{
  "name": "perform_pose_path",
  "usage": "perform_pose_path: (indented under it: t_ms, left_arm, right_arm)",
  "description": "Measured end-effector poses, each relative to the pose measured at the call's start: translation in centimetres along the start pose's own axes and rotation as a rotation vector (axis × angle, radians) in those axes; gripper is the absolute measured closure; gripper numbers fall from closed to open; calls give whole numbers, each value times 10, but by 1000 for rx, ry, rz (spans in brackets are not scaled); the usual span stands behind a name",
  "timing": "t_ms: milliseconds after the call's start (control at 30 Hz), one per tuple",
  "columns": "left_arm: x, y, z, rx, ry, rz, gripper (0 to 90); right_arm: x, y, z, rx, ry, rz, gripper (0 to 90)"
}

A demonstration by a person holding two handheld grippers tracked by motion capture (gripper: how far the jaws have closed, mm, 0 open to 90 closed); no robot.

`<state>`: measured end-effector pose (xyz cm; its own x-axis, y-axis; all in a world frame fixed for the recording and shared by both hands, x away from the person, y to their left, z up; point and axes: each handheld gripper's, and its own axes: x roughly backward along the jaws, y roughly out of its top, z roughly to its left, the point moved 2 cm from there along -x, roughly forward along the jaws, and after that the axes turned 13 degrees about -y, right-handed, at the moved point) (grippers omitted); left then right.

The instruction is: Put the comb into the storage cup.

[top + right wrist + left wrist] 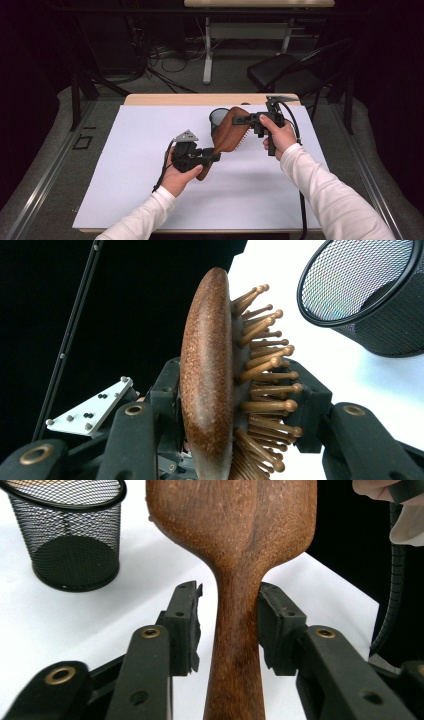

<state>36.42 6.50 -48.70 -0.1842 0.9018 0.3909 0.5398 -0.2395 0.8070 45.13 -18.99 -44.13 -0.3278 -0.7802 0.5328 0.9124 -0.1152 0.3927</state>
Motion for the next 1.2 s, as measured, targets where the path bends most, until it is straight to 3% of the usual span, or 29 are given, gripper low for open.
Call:
perform_pose_path:
  t_ms: [1000, 1200]
  left_arm:
    - [18, 0, -2, 26, 32, -50, 470]
    - [23, 1, 0, 29, 55, -66, 435]
  right_arm:
    - [13, 8, -3, -20, -11, -41, 503]
    - [16, 10, -4, -22, -15, -45, 503]
